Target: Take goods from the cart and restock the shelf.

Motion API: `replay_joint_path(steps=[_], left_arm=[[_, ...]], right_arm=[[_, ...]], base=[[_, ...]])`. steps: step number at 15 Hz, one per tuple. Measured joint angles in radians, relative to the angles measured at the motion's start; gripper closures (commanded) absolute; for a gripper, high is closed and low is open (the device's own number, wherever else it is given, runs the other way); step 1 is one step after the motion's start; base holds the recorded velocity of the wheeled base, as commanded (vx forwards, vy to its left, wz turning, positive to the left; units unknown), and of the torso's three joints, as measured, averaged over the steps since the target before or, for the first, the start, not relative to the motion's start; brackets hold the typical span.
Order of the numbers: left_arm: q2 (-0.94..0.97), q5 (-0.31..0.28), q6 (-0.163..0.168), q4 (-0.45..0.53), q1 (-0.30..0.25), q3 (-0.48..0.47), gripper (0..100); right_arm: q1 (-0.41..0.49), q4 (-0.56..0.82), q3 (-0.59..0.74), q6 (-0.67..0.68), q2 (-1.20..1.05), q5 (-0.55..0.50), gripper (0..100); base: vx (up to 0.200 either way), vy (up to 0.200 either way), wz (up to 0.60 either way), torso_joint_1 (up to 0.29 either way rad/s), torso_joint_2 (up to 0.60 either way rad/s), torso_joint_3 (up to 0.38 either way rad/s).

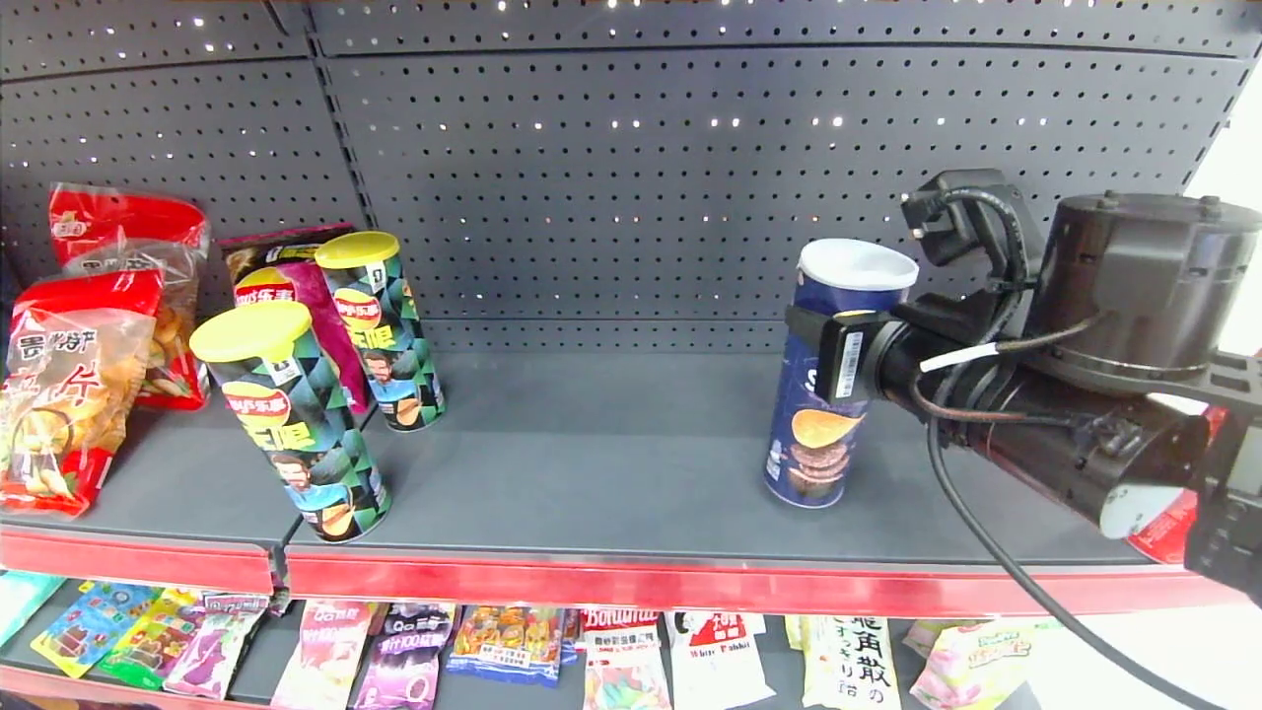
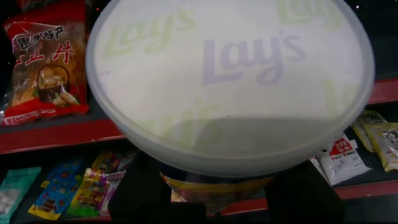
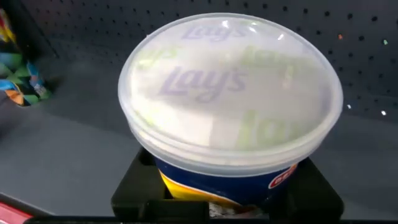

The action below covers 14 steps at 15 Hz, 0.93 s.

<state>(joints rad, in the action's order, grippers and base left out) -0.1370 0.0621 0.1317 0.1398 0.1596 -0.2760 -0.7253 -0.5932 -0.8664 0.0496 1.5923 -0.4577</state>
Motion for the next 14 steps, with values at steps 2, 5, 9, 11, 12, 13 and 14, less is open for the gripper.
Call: replay_joint_path(steps=[2,5,9,11,12,13,14], left_arm=[[0.001,0.0,0.0,0.001,0.0,0.0,100],[0.008,0.001,0.0,0.002,0.0,0.008,100],[0.011,0.0,0.0,0.001,0.0,0.013,100],[0.011,0.0,0.0,0.001,0.0,0.015,100],[0.011,0.0,0.0,0.001,0.0,0.015,100],[0.011,-0.001,0.0,0.001,0.0,0.015,100],[0.011,-0.001,0.0,0.001,0.0,0.017,100]], right_arm=[[-0.016,0.001,0.016,0.0,-0.003,-0.018,100],[-0.049,0.0,0.014,0.003,0.018,-0.047,100],[-0.063,-0.011,-0.005,0.016,0.054,-0.055,100],[-0.075,-0.048,-0.001,0.039,0.073,-0.111,100],[-0.083,-0.049,0.002,0.043,0.079,-0.127,100],[-0.091,-0.051,0.005,0.043,0.083,-0.129,100],[-0.095,-0.051,0.008,0.043,0.085,-0.13,100]], base=[[0.0,0.0,0.0,0.0,0.0,0.0],[0.0,0.0,0.0,0.0,0.0,0.0],[0.0,0.0,0.0,0.0,0.0,0.0],[0.0,0.0,0.0,0.0,0.0,0.0],[0.0,0.0,0.0,0.0,0.0,0.0],[0.0,0.0,0.0,0.0,0.0,0.0],[0.0,0.0,0.0,0.0,0.0,0.0]])
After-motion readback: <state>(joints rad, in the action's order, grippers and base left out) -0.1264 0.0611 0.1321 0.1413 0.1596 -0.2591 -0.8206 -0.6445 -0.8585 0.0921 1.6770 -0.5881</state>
